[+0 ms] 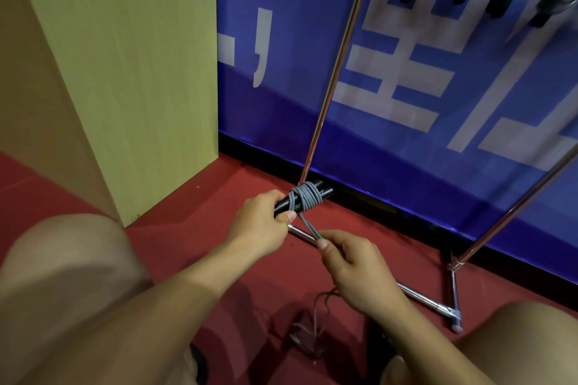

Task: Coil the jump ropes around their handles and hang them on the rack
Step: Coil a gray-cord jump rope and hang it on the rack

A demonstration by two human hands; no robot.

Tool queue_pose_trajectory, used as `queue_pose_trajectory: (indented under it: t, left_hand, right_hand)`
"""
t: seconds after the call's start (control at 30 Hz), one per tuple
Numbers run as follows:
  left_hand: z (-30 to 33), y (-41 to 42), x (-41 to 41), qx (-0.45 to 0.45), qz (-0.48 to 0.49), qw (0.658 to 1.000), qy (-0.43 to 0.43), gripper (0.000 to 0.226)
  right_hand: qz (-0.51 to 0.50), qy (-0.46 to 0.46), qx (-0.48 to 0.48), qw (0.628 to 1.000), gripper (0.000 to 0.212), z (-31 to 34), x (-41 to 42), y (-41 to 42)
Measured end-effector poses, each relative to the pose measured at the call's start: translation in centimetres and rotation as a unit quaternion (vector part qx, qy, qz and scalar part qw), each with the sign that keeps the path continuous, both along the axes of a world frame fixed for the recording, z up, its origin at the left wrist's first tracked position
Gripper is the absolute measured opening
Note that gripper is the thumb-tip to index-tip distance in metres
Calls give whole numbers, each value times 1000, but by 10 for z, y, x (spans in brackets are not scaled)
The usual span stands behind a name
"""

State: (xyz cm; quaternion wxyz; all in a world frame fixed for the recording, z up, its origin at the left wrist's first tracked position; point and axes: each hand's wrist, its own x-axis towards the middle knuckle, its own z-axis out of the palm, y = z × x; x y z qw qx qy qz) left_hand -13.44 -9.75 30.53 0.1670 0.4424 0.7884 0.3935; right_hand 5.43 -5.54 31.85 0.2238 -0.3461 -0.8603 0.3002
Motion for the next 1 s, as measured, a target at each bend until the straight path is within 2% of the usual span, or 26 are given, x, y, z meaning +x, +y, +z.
queue_pose_trajectory:
  t: [0.33, 0.57, 0.83, 1.0]
  left_hand:
    - [-4, 3, -7, -64, 18, 995, 69, 16]
    - [-5, 6, -7, -101, 32, 989, 107, 19]
    - [-9, 2, -1, -115, -50, 983, 137, 22]
    - [-9, -5, 5, -126, -129, 970, 161, 28]
  right_hand:
    - [-36, -30, -84, 995, 14, -2, 4, 8]
    - [-41, -20, -89, 995, 17, -3, 3, 8]
    - [-62, 27, -79, 995, 9, -2, 10, 11]
    - [-82, 66, -80, 991, 11, -1, 11, 12]
